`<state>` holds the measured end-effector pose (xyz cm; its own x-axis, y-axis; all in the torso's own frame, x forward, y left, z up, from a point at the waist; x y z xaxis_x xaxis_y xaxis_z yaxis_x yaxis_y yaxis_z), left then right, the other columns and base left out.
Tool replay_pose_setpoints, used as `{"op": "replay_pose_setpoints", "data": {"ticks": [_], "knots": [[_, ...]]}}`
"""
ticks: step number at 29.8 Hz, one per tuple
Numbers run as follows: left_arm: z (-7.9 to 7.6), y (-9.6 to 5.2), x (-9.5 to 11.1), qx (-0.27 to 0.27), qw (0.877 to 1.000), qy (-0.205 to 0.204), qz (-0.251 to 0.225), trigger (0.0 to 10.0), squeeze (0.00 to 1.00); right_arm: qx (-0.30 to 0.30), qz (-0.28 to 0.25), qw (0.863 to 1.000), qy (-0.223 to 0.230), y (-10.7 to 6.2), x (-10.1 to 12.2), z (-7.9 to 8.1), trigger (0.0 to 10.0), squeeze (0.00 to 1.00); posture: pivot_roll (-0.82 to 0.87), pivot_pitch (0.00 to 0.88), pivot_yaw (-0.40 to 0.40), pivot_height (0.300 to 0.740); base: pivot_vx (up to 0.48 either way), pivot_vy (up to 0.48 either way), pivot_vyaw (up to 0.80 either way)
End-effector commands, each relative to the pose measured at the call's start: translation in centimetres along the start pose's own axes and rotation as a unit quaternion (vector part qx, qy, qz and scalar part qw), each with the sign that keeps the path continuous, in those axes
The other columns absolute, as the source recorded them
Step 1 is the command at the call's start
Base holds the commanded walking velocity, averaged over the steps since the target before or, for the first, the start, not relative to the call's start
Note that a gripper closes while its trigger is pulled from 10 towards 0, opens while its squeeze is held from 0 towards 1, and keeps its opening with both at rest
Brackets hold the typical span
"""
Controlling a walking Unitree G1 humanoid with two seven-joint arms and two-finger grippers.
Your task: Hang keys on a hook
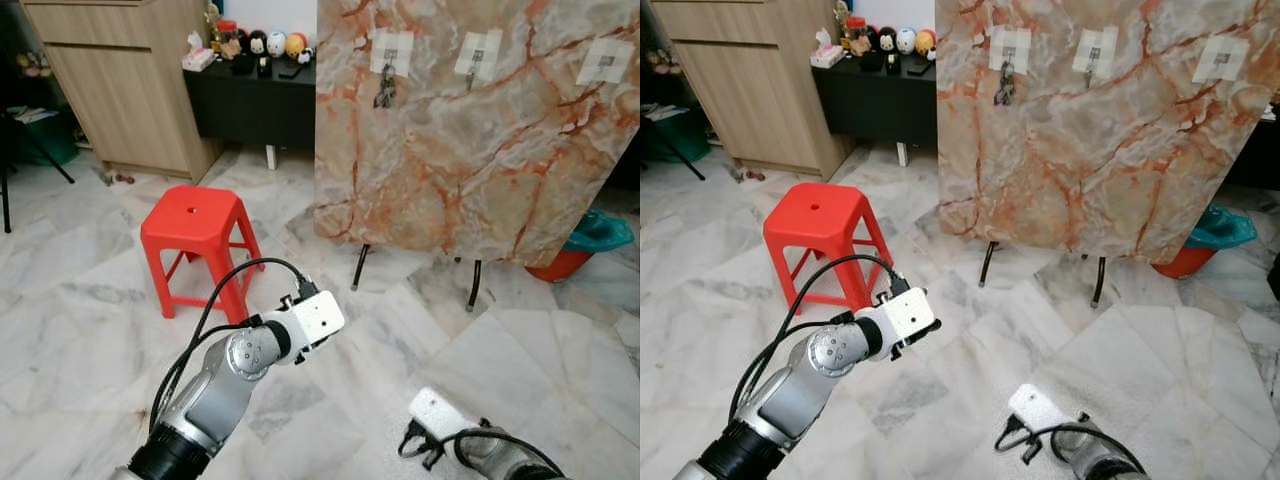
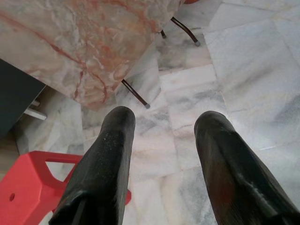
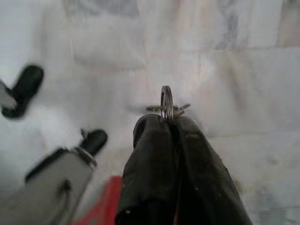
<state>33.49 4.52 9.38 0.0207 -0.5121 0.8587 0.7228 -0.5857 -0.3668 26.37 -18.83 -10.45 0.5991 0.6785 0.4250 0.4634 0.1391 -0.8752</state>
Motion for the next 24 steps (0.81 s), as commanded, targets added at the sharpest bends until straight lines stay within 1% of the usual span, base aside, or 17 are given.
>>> {"op": "replay_pose_setpoints", "data": {"ticks": [1,2,3,4,5,8,10,12,13,14,15,17,18,20,21,22,24], "knots": [[-0.3,-0.1,0.8,-0.009,1.0,0.006,-0.013,10.0,0.0,-0.001,-0.02,1.0,0.018,-0.1,0.8,-0.4,0.0,0.0,-0.03,0.0,-0.043,0.74,0.0,0.0,0.0],[-0.2,-0.2,0.8,-0.007,1.0,0.006,-0.014,10.0,0.0,-0.007,-0.039,0.999,0.036,-0.2,2.0,-1.1,0.0,0.0,-0.03,0.0,-0.044,0.74,0.0,0.0,0.0],[-0.1,-0.2,0.8,-0.005,1.0,0.007,-0.015,10.0,0.0,-0.008,-0.052,0.997,0.05,-0.3,2.8,-1.5,0.0,0.0,-0.03,0.0,-0.044,0.74,0.0,0.0,0.0],[0.0,-0.2,0.8,-0.003,1.0,0.007,-0.015,10.0,0.0,-0.01,-0.07,0.997,0.043,-0.5,4.0,-2.1,0.0,0.0,-0.03,0.0,-0.044,0.74,0.0,0.0,0.0],[0.2,-0.2,0.7,0.0,1.0,0.006,-0.016,10.0,0.0,-0.011,-0.095,0.995,0.017,-0.8,6.1,-2.9,0.0,0.0,-0.03,0.0,-0.044,0.74,0.0,0.0,0.0],[0.2,-0.1,0.8,0.001,1.0,0.007,-0.017,10.0,0.0,-0.002,-0.122,0.992,-0.024,-1.3,8.1,-3.3,0.0,0.0,-0.03,0.0,-0.044,0.74,0.0,0.0,0.0],[0.2,-0.2,0.8,0.002,1.0,0.006,-0.018,10.0,0.0,0.005,-0.151,0.986,-0.07,-1.9,10.3,-3.8,0.0,0.0,-0.03,0.0,-0.046,0.74,0.0,0.0,0.0],[0.2,-0.2,0.9,0.004,1.0,0.007,-0.022,10.0,0.0,0.022,-0.193,0.974,-0.118,-3.0,13.2,-4.0,0.0,0.0,-0.03,0.0,-0.047,0.74,0.0,0.0,0.0],[0.3,-0.2,0.9,0.005,1.0,0.008,-0.023,10.0,0.0,0.029,-0.205,0.97,-0.13,-3.3,14.0,-4.0,0.0,0.0,-0.03,0.0,-0.047,0.74,0.0,0.0,0.0],[0.3,-0.2,1.0,0.006,1.0,0.008,-0.026,10.0,0.0,0.043,-0.218,0.961,-0.163,-3.9,15.3,-4.0,0.0,0.0,-0.03,0.0,-0.048,0.74,0.0,0.0,0.0],[0.3,-0.1,1.2,0.006,1.0,0.008,-0.029,10.0,0.0,0.064,-0.23,0.948,-0.211,-4.7,16.8,-3.8,0.0,0.0,-0.04,0.0,-0.05,0.74,0.0,0.0,0.0],[0.4,-0.1,1.4,0.008,0.999,0.008,-0.033,10.0,0.0,0.077,-0.24,0.936,-0.247,-5.5,17.8,-3.8,0.0,0.0,-0.04,0.0,-0.053,0.74,0.0,0.0,0.0],[0.6,0.0,1.6,0.011,0.999,0.007,-0.037,10.0,0.0,0.084,-0.253,0.923,-0.277,-6.4,19.0,-4.1,0.0,0.0,-0.04,0.0,-0.057,0.74,0.0,0.0,0.0],[0.7,0.0,1.8,0.015,0.999,0.005,-0.042,10.0,0.0,0.09,-0.271,0.912,-0.293,-7.5,20.2,-4.4,0.0,0.0,-0.04,0.0,-0.061,0.74,0.0,0.0,0.0],[0.7,0.1,1.9,0.016,0.999,0.003,-0.045,10.0,0.0,0.097,-0.285,0.905,-0.302,-8.2,21.0,-4.4,0.0,0.0,-0.04,0.0,-0.061,0.74,0.0,0.0,0.0],[0.7,0.1,1.9,0.016,0.999,0.003,-0.045,10.0,0.0,0.097,-0.285,0.905,-0.302,-8.2,21.0,-4.4,0.0,0.0,-0.04,0.0,-0.061,0.74,0.0,0.0,0.0],[0.7,0.1,2.0,0.017,0.999,-0.002,-0.05,10.0,0.0,0.111,-0.301,0.892,-0.319,-9.3,21.9,-4.3,0.0,0.0,-0.04,0.0,-0.062,0.74,0.0,0.0,0.0]]}}
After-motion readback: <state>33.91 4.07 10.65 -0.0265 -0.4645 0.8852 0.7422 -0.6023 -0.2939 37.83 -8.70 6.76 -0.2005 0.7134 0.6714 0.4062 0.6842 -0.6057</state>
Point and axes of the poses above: a point about 5 cm out from each wrist's last joint towards the gripper, its own y axis pointing out of the wrist towards the gripper, its own x axis along the axis of the wrist's last joint, z = x × y, the point moved 6 cm from there along y, pointing out of the wrist towards the gripper, and after that the axes turned 15 degrees about -y, right-handed, at the moved point
